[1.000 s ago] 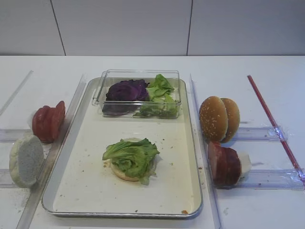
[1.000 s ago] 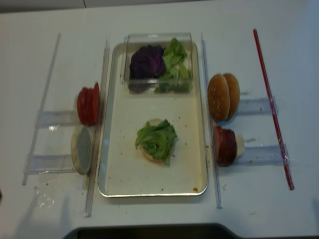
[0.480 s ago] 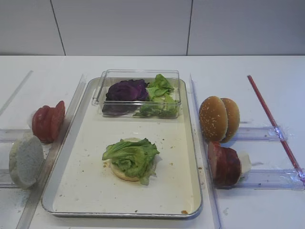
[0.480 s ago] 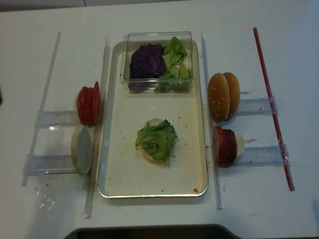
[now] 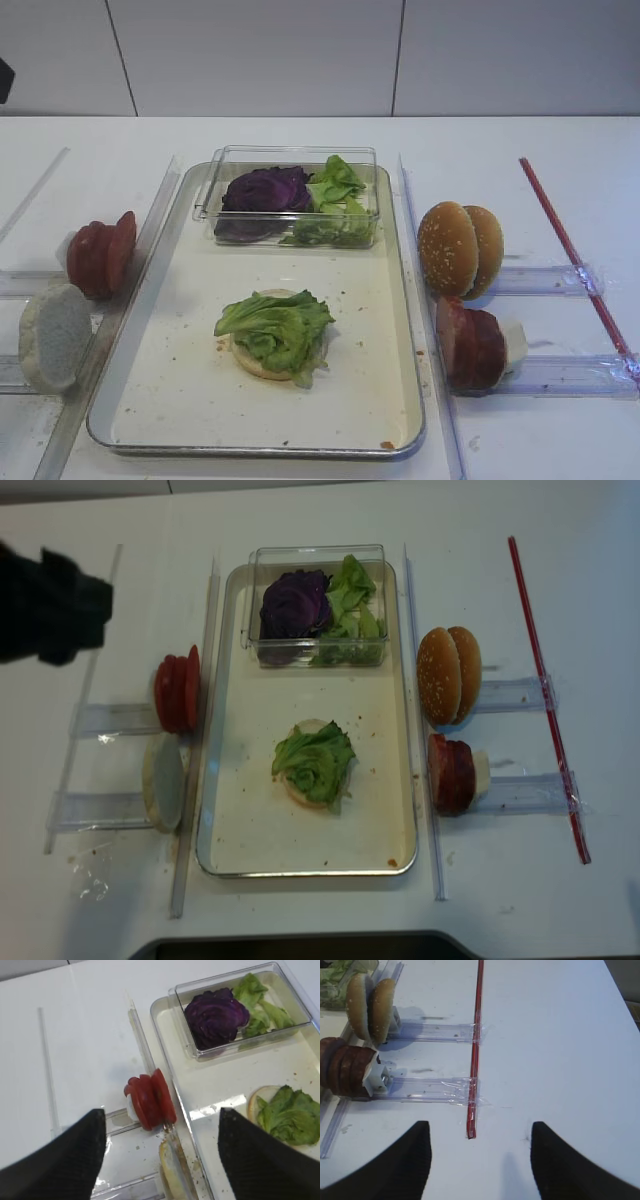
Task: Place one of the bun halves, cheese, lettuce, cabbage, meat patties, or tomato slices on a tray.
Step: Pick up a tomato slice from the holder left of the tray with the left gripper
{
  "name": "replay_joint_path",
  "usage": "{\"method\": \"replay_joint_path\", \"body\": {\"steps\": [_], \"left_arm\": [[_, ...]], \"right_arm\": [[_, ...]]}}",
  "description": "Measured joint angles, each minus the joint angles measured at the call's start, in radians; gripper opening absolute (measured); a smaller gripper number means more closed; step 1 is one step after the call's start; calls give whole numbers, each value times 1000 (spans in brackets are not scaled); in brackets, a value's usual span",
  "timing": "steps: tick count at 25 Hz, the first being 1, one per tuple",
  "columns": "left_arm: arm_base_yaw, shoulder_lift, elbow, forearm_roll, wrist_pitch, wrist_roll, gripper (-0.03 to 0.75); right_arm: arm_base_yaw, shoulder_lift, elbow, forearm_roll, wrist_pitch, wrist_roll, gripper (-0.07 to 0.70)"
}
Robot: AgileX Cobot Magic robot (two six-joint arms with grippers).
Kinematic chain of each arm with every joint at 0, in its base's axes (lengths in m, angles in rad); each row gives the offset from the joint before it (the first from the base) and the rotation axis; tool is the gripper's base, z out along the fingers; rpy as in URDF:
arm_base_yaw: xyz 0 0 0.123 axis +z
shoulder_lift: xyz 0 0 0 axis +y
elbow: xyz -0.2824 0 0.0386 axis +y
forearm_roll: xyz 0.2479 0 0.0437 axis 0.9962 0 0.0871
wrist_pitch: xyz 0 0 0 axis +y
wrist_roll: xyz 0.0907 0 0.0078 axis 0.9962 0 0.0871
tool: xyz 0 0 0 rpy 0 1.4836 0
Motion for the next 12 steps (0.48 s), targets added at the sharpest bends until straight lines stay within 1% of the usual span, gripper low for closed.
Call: {"method": "replay_joint_path", "body": {"steps": [5, 12], "left_arm": [[0, 139, -64, 0, 39, -8, 440], [0, 293, -96, -7, 51, -50, 440]], "right_arm": [[0, 0, 0, 0, 0, 0, 454], [0, 0, 0, 0, 0, 0, 454]]}}
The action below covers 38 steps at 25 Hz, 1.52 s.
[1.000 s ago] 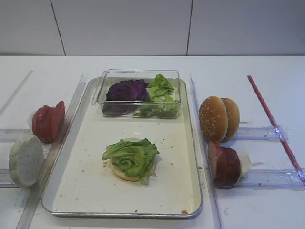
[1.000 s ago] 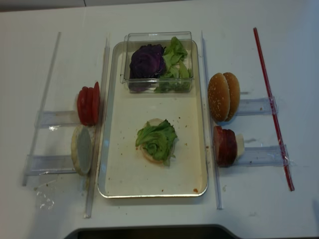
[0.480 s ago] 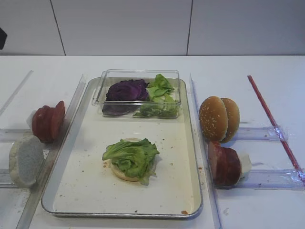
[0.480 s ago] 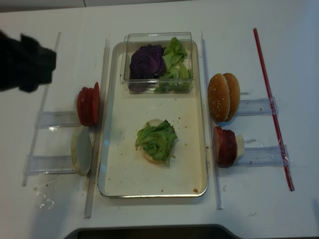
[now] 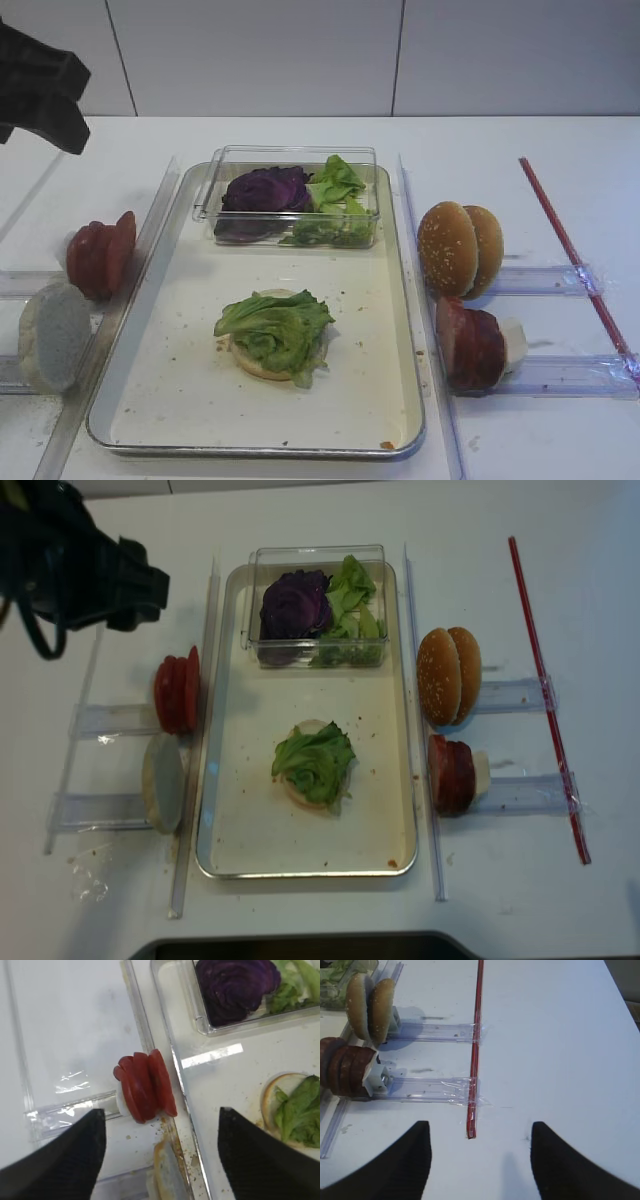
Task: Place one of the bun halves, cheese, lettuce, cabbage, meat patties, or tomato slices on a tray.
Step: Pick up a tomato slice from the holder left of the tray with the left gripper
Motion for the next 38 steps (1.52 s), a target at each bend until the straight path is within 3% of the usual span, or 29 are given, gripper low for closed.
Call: {"method": "replay_joint_path", "body": {"steps": [17, 38], "left_arm": [[0, 252, -40, -61, -24, -2, 440], [0, 425, -89, -84, -38, -2, 440]], "right_arm": [[0, 0, 0, 0, 0, 0, 418], [0, 0, 1, -2, 0, 0, 417]]}}
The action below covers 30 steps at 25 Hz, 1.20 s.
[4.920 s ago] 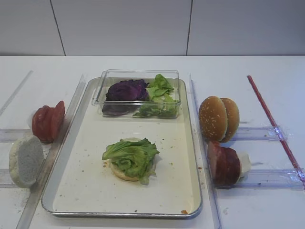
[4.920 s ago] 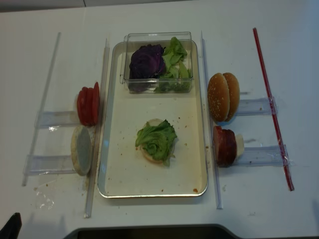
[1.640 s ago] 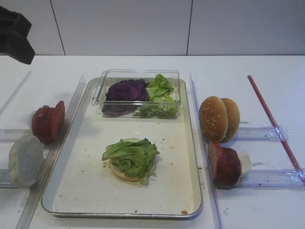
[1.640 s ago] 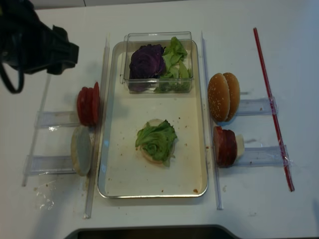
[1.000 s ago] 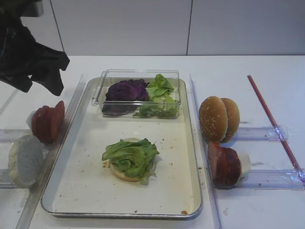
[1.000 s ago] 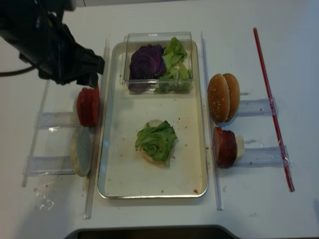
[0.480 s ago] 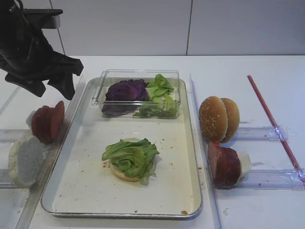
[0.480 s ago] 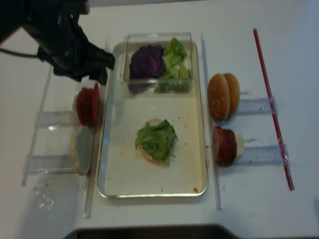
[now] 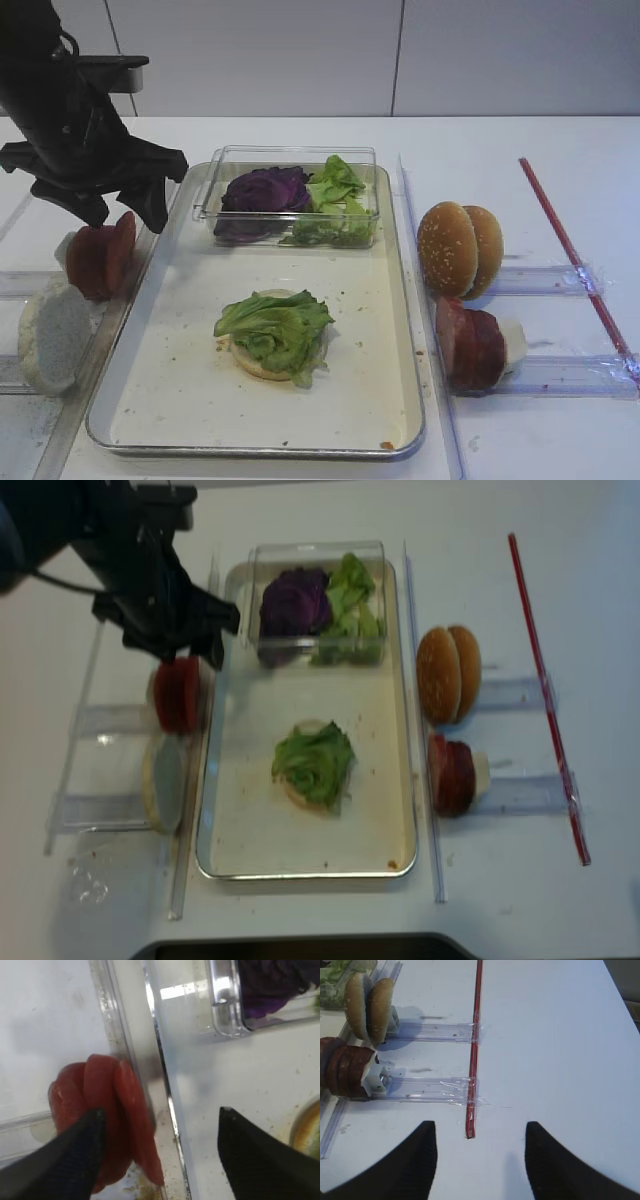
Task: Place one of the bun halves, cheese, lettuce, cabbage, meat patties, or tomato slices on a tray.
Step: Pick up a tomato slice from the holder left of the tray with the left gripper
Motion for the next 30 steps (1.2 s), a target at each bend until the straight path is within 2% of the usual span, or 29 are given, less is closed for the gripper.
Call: {"method": "replay_joint_path", "body": {"steps": [12, 23, 30], "left_arm": [[0, 52, -1, -6, -12, 0, 433], [0, 52, -1, 20, -12, 0, 216], [0, 52, -1, 50, 4, 0, 130]], "right_arm": [[0, 0, 0, -21, 0, 16, 417], [0, 0, 0, -23, 0, 18, 417], [0, 0, 0, -23, 0, 18, 417]]}}
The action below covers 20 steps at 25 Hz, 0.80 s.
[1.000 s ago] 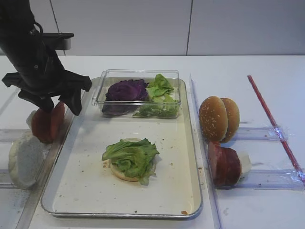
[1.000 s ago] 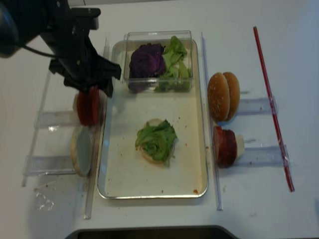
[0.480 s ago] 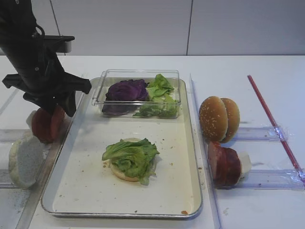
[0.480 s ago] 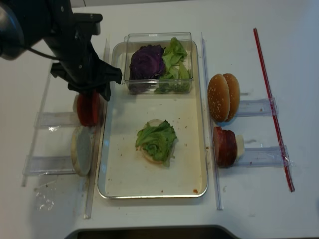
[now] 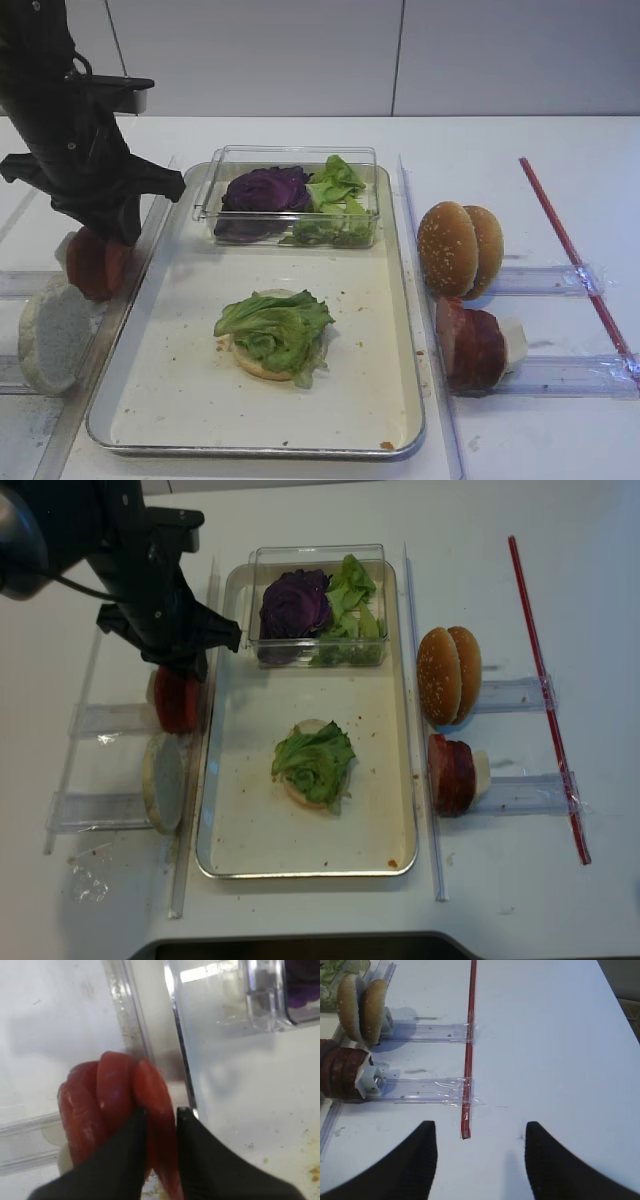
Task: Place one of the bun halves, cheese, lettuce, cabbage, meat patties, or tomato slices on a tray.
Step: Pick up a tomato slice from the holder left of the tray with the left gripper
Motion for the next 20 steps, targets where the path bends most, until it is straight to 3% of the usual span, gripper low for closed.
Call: {"method": "replay_joint_path", "body": {"steps": [8, 20], "left_arm": [[0, 0, -2, 4, 5, -2, 46], [0, 0, -7, 7, 26, -2, 41]], "right_arm": [[0, 0, 0, 0, 0, 0, 417], [0, 0, 0, 0, 0, 0, 415]]}}
